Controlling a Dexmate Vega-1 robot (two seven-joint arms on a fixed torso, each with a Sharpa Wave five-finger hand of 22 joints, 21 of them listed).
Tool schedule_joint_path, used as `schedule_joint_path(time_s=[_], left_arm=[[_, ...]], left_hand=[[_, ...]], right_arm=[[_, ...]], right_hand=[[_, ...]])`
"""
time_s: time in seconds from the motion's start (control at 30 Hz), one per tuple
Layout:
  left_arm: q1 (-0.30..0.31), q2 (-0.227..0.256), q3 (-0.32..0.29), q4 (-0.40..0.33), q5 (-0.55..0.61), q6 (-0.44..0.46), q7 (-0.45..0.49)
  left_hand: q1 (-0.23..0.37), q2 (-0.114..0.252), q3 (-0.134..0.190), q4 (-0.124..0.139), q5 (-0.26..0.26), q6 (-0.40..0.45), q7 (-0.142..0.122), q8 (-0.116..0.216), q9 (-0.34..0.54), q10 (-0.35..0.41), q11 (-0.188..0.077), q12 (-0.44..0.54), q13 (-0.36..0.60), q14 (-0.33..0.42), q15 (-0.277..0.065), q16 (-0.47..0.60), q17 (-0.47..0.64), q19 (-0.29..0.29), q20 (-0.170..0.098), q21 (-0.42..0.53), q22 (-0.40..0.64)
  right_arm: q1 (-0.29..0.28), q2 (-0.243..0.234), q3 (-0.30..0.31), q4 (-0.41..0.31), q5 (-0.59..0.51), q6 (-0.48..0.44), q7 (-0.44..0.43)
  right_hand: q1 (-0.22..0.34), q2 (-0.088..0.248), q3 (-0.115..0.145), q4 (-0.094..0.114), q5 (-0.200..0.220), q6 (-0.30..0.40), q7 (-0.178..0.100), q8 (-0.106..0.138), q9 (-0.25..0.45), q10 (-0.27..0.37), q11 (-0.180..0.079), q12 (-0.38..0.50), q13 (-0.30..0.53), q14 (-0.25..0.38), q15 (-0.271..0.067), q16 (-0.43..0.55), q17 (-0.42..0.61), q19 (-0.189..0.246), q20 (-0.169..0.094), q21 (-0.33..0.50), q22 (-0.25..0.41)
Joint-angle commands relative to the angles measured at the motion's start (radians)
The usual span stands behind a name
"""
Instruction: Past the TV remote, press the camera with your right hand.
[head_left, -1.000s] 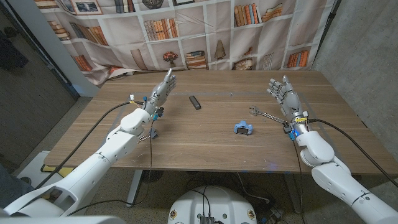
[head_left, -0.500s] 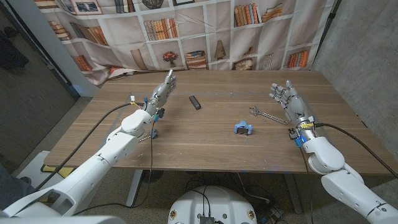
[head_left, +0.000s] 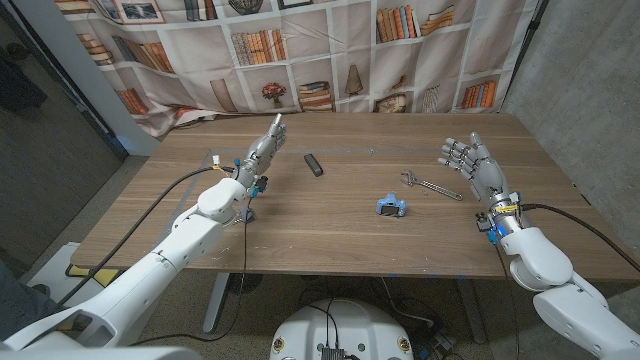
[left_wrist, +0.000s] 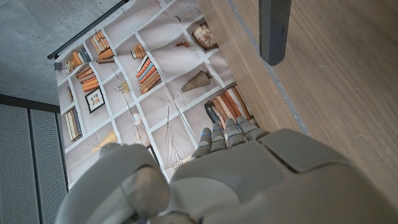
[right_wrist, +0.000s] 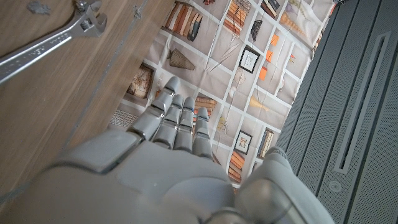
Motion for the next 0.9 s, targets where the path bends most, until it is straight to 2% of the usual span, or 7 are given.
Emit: schedule_joint_path(time_s=[0.03,0.1,0.13,0.27,0.37,0.53,0.9], left_arm=[[0.039,0.028,-0.018,-0.087,0.020,0.050,0.066],[0.044,0.031,-0.023,-0.098,0.020,0.057,0.076],[0.045,0.033,-0.025,-0.103,0.021,0.060,0.079],[0.046,0.035,-0.030,-0.116,0.024,0.064,0.087],[0.044,0.036,-0.030,-0.120,0.025,0.066,0.086],[0.042,0.035,-0.032,-0.121,0.024,0.070,0.088],[0.056,0.029,-0.052,-0.117,0.010,0.070,0.113]], left_hand=[[0.012,0.005,-0.006,-0.004,-0.001,0.017,-0.005,0.000,0.002,0.019,-0.005,0.000,0.002,0.017,-0.010,0.003,0.001,0.000,0.001,-0.004,0.001],[0.013,0.006,-0.006,-0.004,-0.001,0.021,-0.007,0.000,0.002,0.025,-0.010,0.001,0.002,0.020,-0.013,0.003,0.001,-0.001,0.000,-0.005,0.001],[0.013,0.006,-0.006,-0.004,-0.001,0.025,-0.008,0.001,0.002,0.027,-0.011,0.001,0.002,0.021,-0.014,0.003,0.001,-0.002,-0.001,-0.005,0.001],[0.014,0.007,-0.006,-0.004,-0.002,0.028,-0.011,0.001,0.002,0.031,-0.014,0.001,0.002,0.022,-0.017,0.002,0.001,-0.003,-0.003,-0.007,0.001],[0.016,0.009,-0.006,-0.005,-0.002,0.030,-0.012,0.000,0.002,0.032,-0.015,0.000,0.002,0.023,-0.018,0.001,0.001,-0.001,-0.006,-0.006,0.001],[0.017,0.011,-0.006,-0.005,-0.003,0.031,-0.013,0.000,0.002,0.033,-0.015,-0.001,0.002,0.024,-0.018,0.000,0.001,-0.001,-0.006,-0.007,0.001],[0.026,0.022,-0.002,-0.006,-0.005,0.055,-0.015,0.004,0.002,0.046,-0.017,-0.002,0.002,0.032,-0.023,-0.002,0.001,0.008,-0.010,-0.006,0.001]], right_arm=[[-0.031,0.069,0.039,-0.001,-0.055,0.050,-0.047],[-0.029,0.077,0.039,0.004,-0.055,0.058,-0.042],[-0.028,0.084,0.039,0.005,-0.052,0.060,-0.044],[-0.030,0.110,0.046,0.008,-0.054,0.077,-0.054],[-0.034,0.124,0.051,0.004,-0.061,0.081,-0.063],[-0.044,0.131,0.062,-0.013,-0.083,0.071,-0.074],[-0.058,0.142,0.075,-0.017,-0.064,0.096,-0.042]], right_hand=[[0.003,0.011,-0.004,0.000,0.005,0.062,-0.018,0.006,0.006,0.130,-0.036,0.031,0.004,0.205,-0.026,0.039,0.009,0.146,-0.071,0.058,0.009],[0.008,0.015,-0.003,-0.003,0.005,0.074,-0.017,0.003,0.006,0.203,-0.036,0.048,0.005,0.282,-0.041,0.047,0.011,0.179,-0.081,0.073,0.010],[0.010,0.019,-0.002,-0.004,0.005,0.080,-0.017,0.001,0.007,0.291,-0.045,0.073,0.008,0.295,-0.044,0.040,0.014,0.177,-0.080,0.075,0.010],[0.013,0.029,0.000,-0.004,0.004,0.098,-0.035,0.002,0.008,0.411,-0.072,0.104,0.014,0.398,-0.077,0.069,0.033,0.224,-0.076,0.096,0.010],[0.025,0.036,0.005,-0.010,0.003,0.127,-0.046,0.006,0.009,0.518,-0.099,0.131,0.030,0.521,-0.129,0.123,0.055,0.311,-0.127,0.135,0.018],[0.047,0.037,0.013,-0.024,0.000,0.168,-0.063,0.010,0.009,0.643,-0.122,0.167,0.056,0.661,-0.192,0.192,0.079,0.408,-0.167,0.202,0.056],[0.138,0.042,0.050,-0.062,-0.002,0.197,-0.070,-0.010,0.014,0.877,-0.182,0.267,0.153,0.842,-0.202,0.340,0.177,0.509,-0.168,0.345,0.214]])
